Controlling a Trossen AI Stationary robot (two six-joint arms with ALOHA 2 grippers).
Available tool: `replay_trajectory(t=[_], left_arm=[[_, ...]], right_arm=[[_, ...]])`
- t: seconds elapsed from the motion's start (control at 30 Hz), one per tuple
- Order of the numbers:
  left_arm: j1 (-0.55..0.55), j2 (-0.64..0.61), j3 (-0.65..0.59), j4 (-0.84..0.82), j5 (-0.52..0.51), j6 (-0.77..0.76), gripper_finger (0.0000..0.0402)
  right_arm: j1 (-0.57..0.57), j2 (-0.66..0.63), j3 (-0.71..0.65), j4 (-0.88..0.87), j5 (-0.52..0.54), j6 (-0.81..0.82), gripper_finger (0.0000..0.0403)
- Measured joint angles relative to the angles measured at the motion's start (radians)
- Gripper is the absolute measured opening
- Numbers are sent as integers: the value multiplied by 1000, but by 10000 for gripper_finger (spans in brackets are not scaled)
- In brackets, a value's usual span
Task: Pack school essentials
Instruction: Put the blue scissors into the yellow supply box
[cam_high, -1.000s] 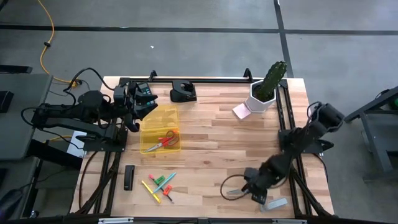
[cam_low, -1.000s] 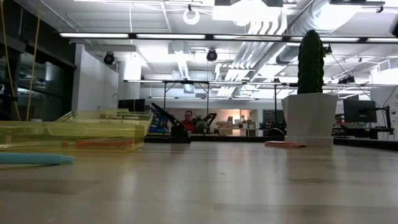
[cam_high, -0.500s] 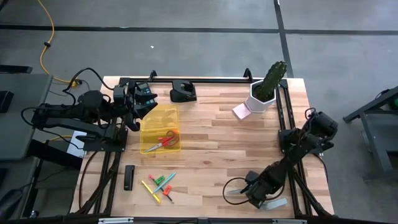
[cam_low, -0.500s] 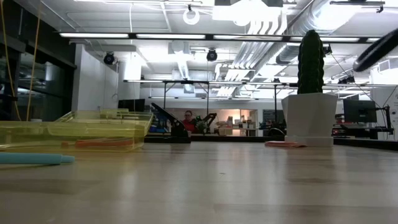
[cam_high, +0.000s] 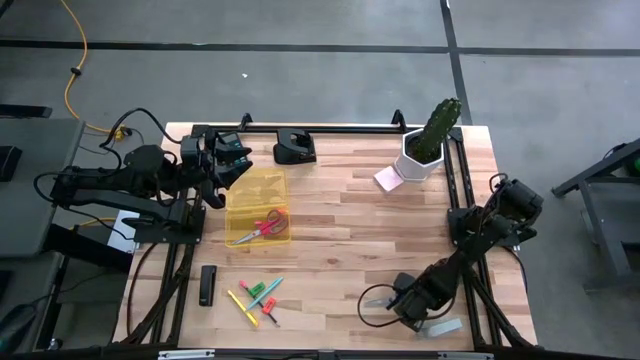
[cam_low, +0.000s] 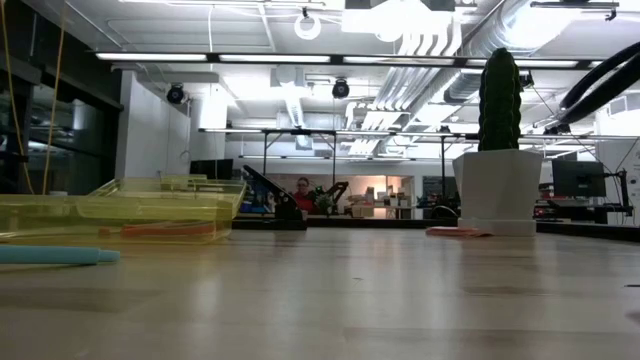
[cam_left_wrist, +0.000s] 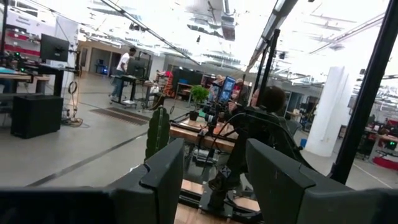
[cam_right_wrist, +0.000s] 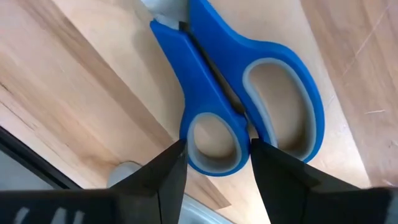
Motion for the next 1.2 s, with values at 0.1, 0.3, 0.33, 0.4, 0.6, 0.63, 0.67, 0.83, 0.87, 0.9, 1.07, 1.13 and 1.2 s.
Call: replay_trajectory(t=[0.1, 0.3, 0.33, 0.4, 0.6, 0.63, 0.67, 0.83, 0.87, 0.9, 1.07, 1.13, 1.2], left_arm=[[0, 0, 0, 0, 0, -9, 161], [0, 0, 0, 0, 0, -11, 161], [0, 0, 0, 0, 0, -11, 161], [0, 0, 0, -1, 0, -10, 161], [0, 0, 0, -1, 0, -10, 161], [0, 0, 0, -1, 0, -10, 161], [0, 0, 0, -1, 0, -8, 161], [0, 0, 0, -2, 0, -9, 161], [0, 0, 0, -2, 0, -9, 161], [0, 0, 0, -2, 0, -10, 161], [0, 0, 0, -2, 0, -11, 161], [0, 0, 0, -2, 0, -11, 161], [0, 0, 0, -3, 0, -10, 161]], right_arm=[[-5, 0, 0, -1, -1, -8, 169], [-24, -1, 0, 1, -14, -8, 169], [-26, -5, 0, 4, -15, -8, 169], [-30, -20, 0, 13, -6, -17, 169], [-40, -74, 0, 4, 23, -36, 169], [-40, -77, 0, -2, 25, -39, 169], [-40, -77, 0, -15, 26, -41, 169], [-40, -66, 0, -78, 30, -41, 169], [-40, -66, 0, -78, 38, -43, 169], [-40, -63, 0, -74, 45, -43, 169], [-40, -42, 0, -63, 59, -42, 169], [-40, -28, 0, -56, 53, -42, 169], [-37, -10, 0, -43, 38, -42, 169]])
